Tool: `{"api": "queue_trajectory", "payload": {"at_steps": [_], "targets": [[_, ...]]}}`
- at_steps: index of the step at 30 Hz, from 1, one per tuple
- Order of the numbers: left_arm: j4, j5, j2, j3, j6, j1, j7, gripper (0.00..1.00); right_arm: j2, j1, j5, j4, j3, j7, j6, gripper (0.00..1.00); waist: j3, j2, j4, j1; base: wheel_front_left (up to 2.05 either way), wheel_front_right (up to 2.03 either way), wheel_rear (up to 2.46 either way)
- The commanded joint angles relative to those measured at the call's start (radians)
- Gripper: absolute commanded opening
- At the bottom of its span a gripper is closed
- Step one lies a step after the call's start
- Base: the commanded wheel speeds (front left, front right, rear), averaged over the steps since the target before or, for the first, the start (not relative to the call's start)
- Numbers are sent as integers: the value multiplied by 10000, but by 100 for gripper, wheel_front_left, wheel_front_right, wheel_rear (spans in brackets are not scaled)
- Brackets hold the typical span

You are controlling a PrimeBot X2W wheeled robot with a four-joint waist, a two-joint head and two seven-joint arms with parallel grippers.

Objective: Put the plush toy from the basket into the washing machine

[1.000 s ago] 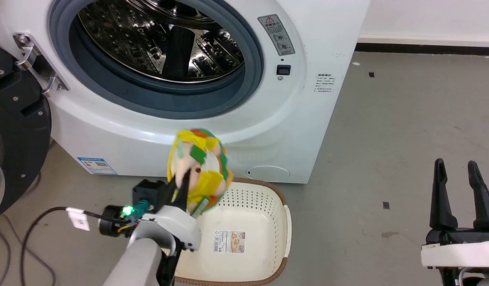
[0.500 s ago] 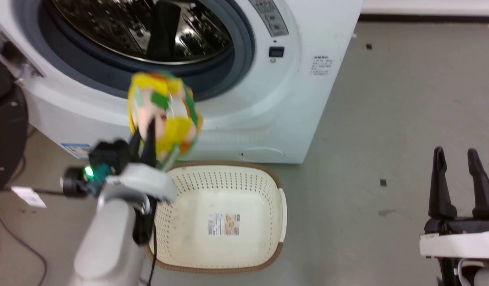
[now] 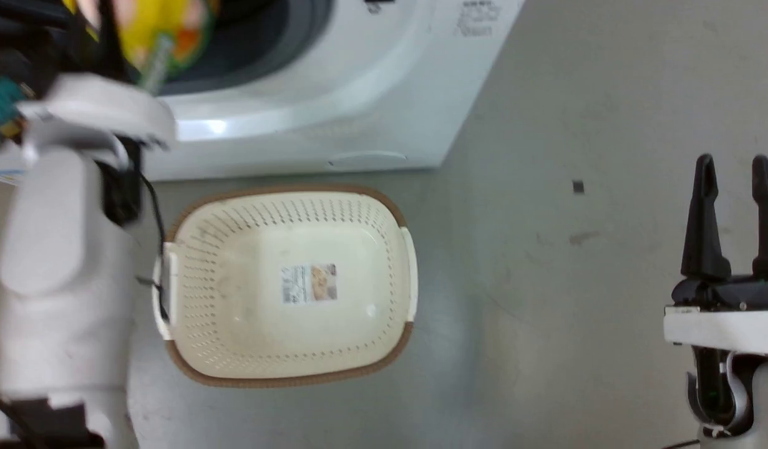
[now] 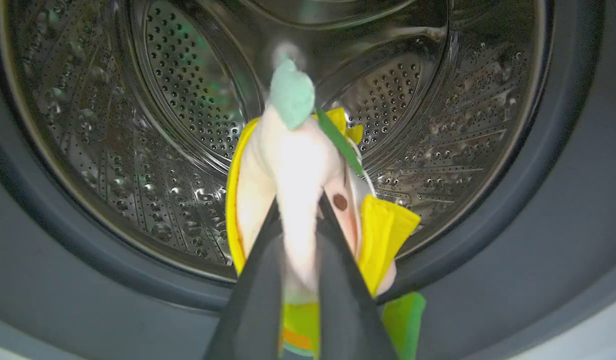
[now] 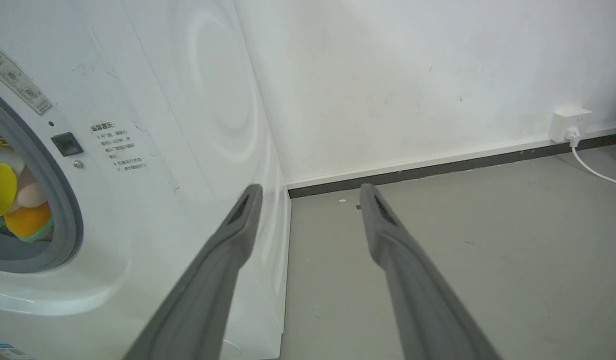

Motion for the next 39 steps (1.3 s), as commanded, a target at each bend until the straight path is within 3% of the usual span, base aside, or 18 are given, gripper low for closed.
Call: {"api": "queue_trajectory", "payload": {"at_steps": [1, 17, 26, 27, 28, 39], "targets": [[106, 102, 155, 119, -47, -525, -57, 0, -4, -252, 92, -67, 20, -44, -7, 100, 816, -1, -566, -1, 0, 0, 0], [1003, 598, 800, 598, 339, -3683, -57, 0, -4, -1013, 518, -363, 35, -44, -7, 100, 2576, -1, -1218, -1, 0, 0, 0], [1341, 693, 861, 687, 377, -4290, -57, 0, -4, -1130, 478, -409, 7, -44, -7, 100, 2896, -1, -1222, -1, 0, 0, 0], [1421, 689, 848, 702, 385, -4293, -57, 24, -4, -1139, 469, -402, -3, -44, -7, 100, 2897, -1, -1210, -1, 0, 0, 0], [1423, 711, 844, 700, 390, -4294, -57, 100, -4, -1147, 459, -394, -9, -44, -7, 100, 2894, -1, -1198, -1, 0, 0, 0], [1365, 826, 408, 699, 300, -2907, -57, 100, -4, -1020, 291, -238, 97, -44, -7, 100, 1942, -1, -913, -1, 0, 0, 0]]}}
